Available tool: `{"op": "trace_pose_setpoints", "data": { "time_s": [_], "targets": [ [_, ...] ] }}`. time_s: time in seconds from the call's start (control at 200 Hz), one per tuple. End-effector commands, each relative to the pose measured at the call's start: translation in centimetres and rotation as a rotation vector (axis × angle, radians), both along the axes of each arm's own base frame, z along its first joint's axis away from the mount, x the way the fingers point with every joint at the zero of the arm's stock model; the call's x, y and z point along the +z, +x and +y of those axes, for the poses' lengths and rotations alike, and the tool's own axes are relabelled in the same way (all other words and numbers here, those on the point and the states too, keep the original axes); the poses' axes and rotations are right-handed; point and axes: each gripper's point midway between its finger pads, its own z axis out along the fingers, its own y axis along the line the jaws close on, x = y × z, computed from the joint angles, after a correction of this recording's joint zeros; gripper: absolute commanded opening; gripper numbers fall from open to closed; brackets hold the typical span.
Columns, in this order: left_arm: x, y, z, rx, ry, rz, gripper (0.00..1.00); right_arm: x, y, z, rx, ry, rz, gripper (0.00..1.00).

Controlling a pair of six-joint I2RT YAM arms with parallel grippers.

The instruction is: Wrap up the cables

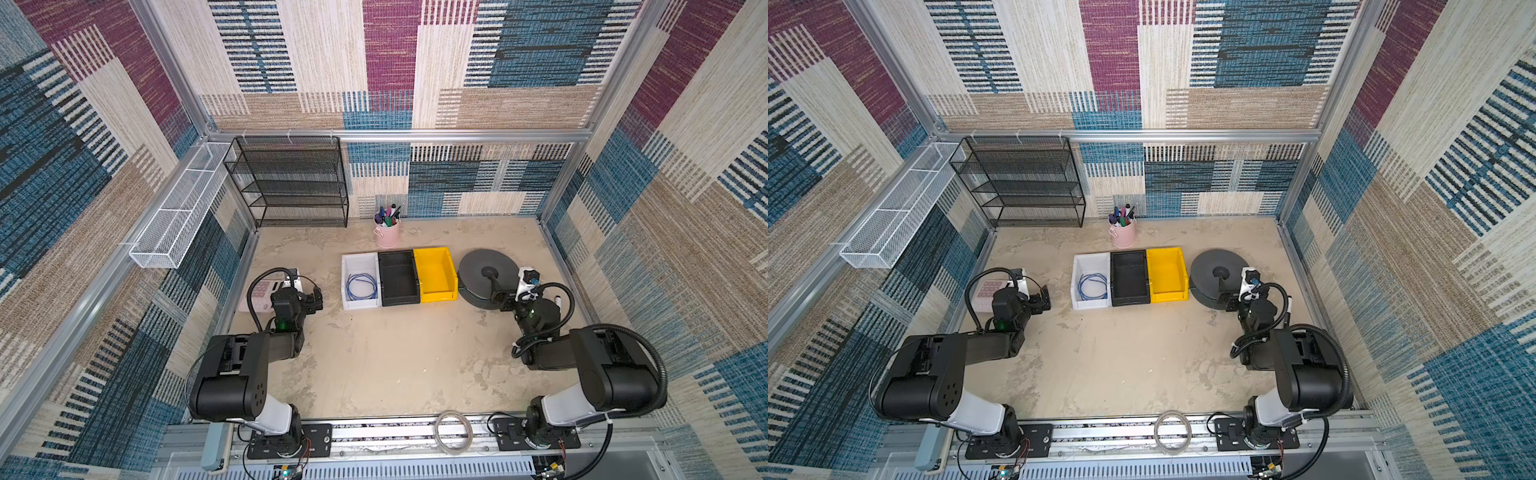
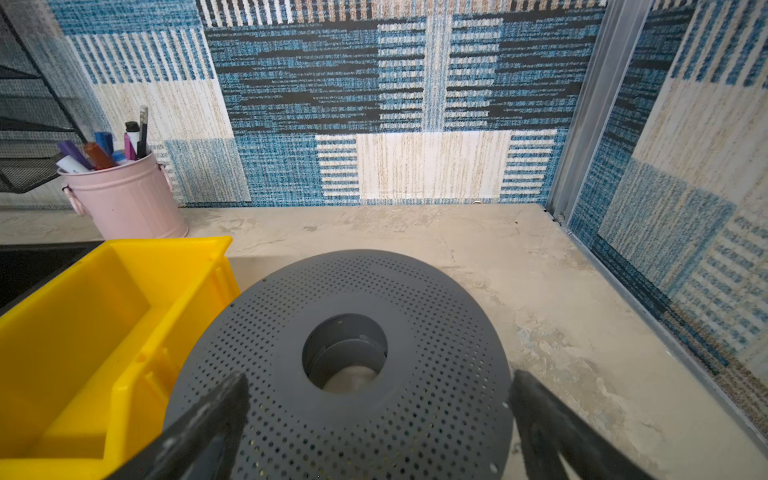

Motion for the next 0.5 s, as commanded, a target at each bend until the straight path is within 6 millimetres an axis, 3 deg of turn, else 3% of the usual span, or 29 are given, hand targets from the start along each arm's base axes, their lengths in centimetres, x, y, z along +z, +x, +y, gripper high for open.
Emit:
{"op": "trace_pose_setpoints", "data": {
  "time_s": [0.0,0.125,0.31,0.496],
  "targets": [
    [1.4,0.2,0.8,0.047,0.001,0.05,0.99,1.6,0.6,-1.2,-0.071,0.017,0.026,0.99],
    [5.7,0.4,2.1,0.135,0.008,0.071,0.99,5.7,0.1,-1.5,-0.094,0.104,0.002,0.99],
    [10.2,-1.0,2.7,0.247,-0.036,0.194,0.99,10.4,-1.1,2.1,0.096,0.256,0.07,0.95],
    [12.5,-3.3,-1.3,0.159,-0.144,0.283,0.99,10.8,-3.4,4.4,0.202,0.347,0.211,0.95]
  ]
}}
